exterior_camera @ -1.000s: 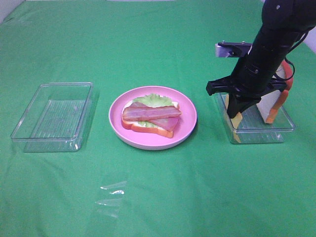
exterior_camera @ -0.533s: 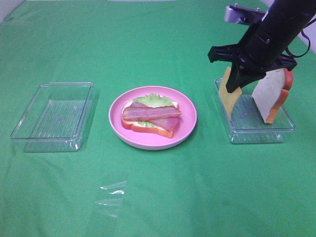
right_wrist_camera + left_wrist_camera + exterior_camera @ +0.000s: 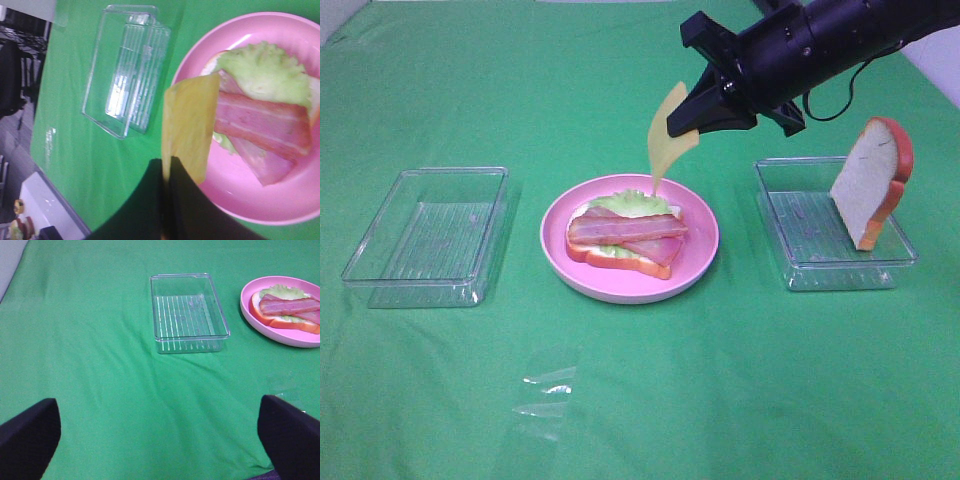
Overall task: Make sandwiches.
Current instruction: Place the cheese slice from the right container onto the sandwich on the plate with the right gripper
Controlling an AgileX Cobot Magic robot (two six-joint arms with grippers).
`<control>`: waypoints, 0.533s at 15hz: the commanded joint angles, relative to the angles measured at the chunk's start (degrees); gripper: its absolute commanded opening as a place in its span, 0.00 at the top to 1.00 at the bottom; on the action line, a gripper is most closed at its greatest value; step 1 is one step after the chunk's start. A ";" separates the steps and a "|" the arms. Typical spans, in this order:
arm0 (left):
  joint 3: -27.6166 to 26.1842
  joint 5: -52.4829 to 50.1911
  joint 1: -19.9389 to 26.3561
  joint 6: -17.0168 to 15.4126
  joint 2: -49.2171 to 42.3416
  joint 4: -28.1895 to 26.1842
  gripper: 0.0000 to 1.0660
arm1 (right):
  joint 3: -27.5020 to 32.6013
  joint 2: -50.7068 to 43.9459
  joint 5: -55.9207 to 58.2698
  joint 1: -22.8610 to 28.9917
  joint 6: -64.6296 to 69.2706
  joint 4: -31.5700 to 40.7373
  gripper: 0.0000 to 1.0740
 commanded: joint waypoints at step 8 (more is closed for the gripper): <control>0.00 -0.57 -0.17 -0.69 -1.09 -0.40 0.06 | -0.17 10.14 -0.34 2.75 -10.31 19.71 1.00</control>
